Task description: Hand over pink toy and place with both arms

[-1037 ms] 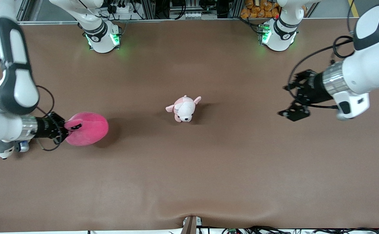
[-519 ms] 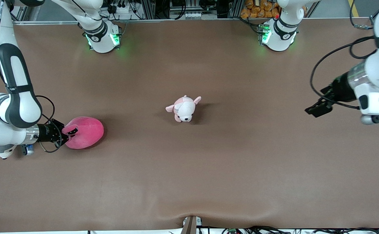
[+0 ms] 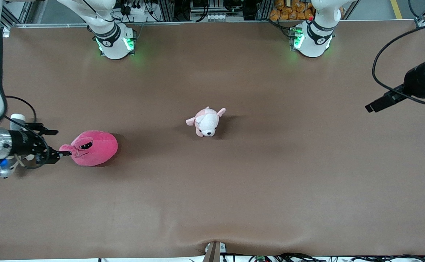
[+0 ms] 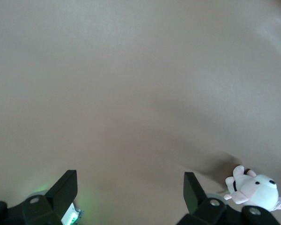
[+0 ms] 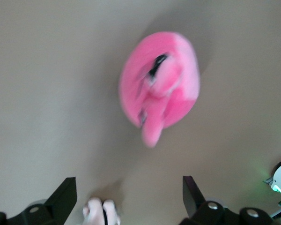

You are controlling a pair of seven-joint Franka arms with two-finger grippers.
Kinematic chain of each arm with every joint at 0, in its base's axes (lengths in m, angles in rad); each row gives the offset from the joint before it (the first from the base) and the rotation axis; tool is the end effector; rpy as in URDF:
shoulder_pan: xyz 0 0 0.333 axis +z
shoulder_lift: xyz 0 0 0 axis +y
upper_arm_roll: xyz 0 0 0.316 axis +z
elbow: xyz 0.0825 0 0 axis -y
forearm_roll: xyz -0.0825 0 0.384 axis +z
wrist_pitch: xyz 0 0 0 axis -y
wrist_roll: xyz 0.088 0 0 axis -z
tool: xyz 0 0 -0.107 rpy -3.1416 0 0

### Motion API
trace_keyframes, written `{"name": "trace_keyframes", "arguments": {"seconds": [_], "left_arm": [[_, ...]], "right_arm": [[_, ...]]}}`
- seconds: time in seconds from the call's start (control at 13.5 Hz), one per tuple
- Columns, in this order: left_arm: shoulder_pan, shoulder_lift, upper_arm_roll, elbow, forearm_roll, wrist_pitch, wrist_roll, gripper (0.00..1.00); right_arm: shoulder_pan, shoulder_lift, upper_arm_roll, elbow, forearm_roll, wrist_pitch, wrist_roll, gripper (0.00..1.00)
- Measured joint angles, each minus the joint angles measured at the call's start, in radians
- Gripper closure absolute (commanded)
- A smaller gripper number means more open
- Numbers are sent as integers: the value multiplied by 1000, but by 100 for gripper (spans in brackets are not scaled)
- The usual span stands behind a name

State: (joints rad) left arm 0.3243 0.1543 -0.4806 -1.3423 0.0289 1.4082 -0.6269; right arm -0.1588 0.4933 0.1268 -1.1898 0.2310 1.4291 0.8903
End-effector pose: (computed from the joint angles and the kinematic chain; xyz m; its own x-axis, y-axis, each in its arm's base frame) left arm 0.5771 -0.0626 0.6380 0.8854 0.4575 -0.0825 0.4585 -0.8887 -0.0075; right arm 0.6713 -0.0140 0.4922 0.5562 -0.7421 -0.3741 -0.7981 -0.6024 0.0084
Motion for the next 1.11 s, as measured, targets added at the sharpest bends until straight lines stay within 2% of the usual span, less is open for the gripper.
{"name": "trace_keyframes", "arguments": {"seconds": [0.15, 0.3, 0.52, 0.59, 0.74, 0.89, 1.11], "left_arm": [[-150, -34, 164, -28, 0, -4, 84, 0], [-271, -81, 313, -84, 0, -6, 184, 0], [-411, -194, 498, -203, 0, -6, 278, 0], [-443, -223, 536, -227, 0, -6, 296, 0], [-456, -250, 548, -249, 0, -5, 314, 0], [-461, -252, 541, -255, 0, -4, 315, 0], [-465, -252, 540, -260, 0, -6, 315, 0]], "right_arm": [[75, -33, 10, 111, -2, -83, 0, 0], [127, -76, 12, 166, -9, -131, -67, 0], [146, -164, 13, 188, -110, -241, -377, 0], [156, -194, 13, 189, -158, -286, -498, 0], [176, -250, 13, 189, -227, -353, -715, 0], [179, -292, 11, 178, -242, -398, -890, 0], [179, -315, 7, 94, -244, -354, -986, 0]]}}
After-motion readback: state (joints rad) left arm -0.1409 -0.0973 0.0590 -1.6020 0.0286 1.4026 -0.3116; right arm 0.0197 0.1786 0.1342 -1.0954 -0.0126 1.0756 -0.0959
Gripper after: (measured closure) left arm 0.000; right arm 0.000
